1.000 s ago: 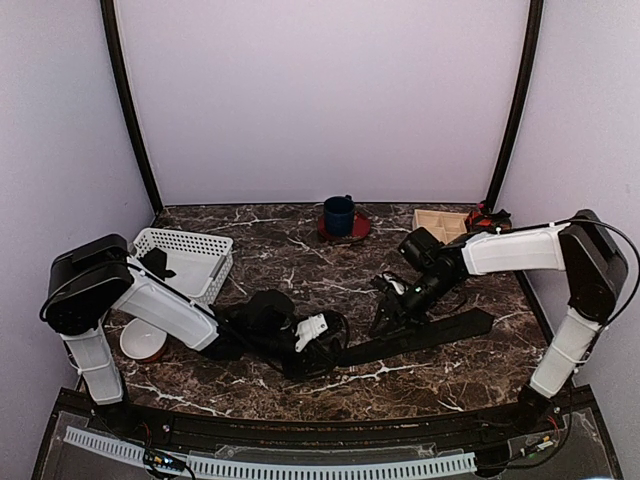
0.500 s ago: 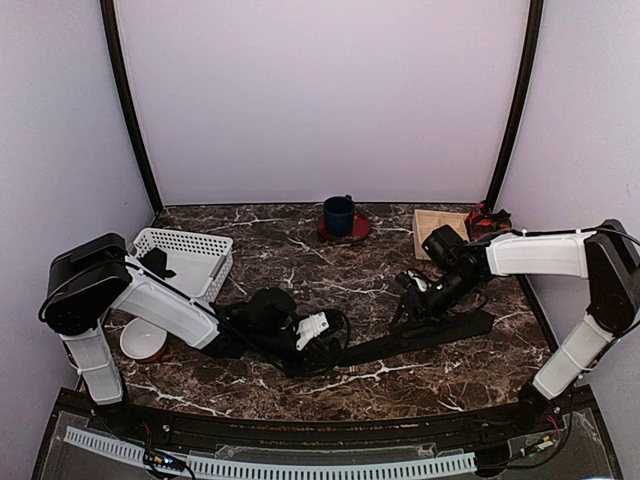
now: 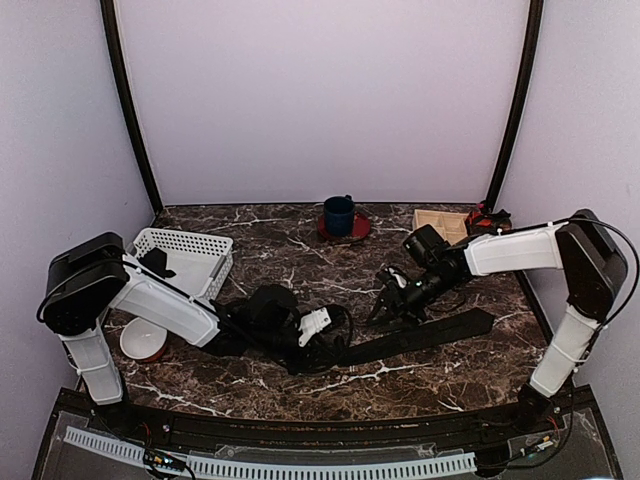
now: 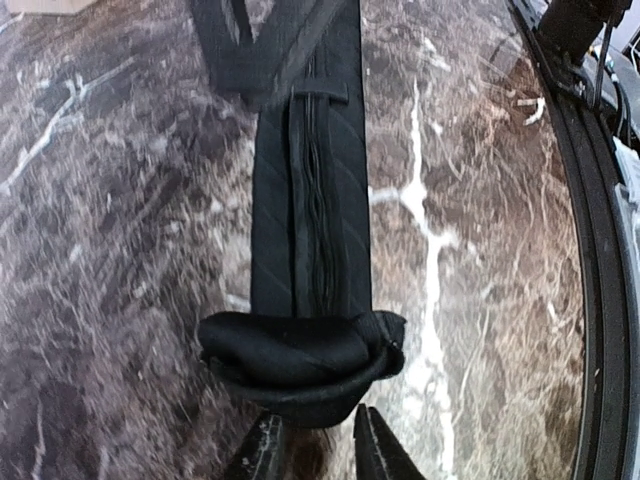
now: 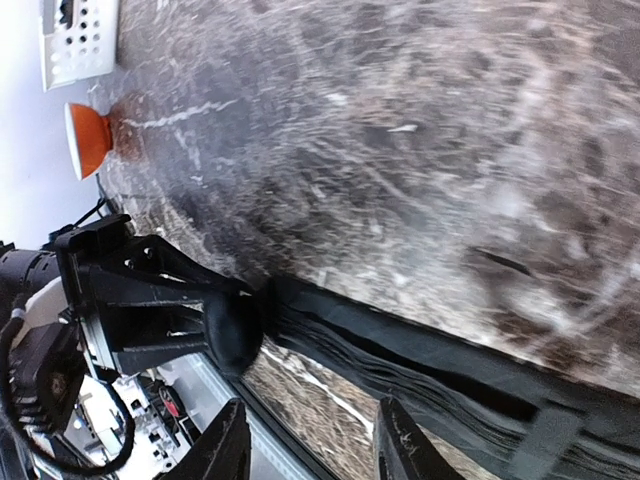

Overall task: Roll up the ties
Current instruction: Roll the tie at the center of the board.

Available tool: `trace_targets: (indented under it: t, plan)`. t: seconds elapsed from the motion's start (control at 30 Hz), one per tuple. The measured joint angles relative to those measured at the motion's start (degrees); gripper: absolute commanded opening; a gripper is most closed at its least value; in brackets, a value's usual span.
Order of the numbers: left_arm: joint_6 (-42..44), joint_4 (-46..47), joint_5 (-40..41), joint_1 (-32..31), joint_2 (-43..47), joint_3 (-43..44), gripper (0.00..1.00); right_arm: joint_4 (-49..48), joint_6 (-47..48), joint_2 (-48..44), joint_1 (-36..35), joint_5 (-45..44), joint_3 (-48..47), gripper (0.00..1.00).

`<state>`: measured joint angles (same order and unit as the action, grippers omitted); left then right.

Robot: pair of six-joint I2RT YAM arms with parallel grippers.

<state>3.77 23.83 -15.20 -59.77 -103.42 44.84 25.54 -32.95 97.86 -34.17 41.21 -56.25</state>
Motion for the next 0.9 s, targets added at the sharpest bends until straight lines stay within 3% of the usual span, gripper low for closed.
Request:
trace_targets:
  t: [0.33,0.63,0.77,0.9]
  plan:
    - [1.66,-0.72,-0.44,-0.02,-1.73,7.65,0.27,-5.70,-3.96,0.50,-2.51,3.63,0.37,0.42]
    - [1.64,-1.22,-0.33,-0.02,-4.33,7.50,0.31,-8.09,-5.55,2.80,-5.09,5.49,0.46,0.40]
    - [1.60,-0.50,1.25,-0.02,-0.46,3.56,0.40,-8.55,-5.81,2.89,-5.49,5.46,0.87,0.33]
    - [0.74,0.76,2.78,-0.04,9.11,-2.01,0.41,-8.98,-6.01,2.89,-5.75,5.46,0.87,0.21]
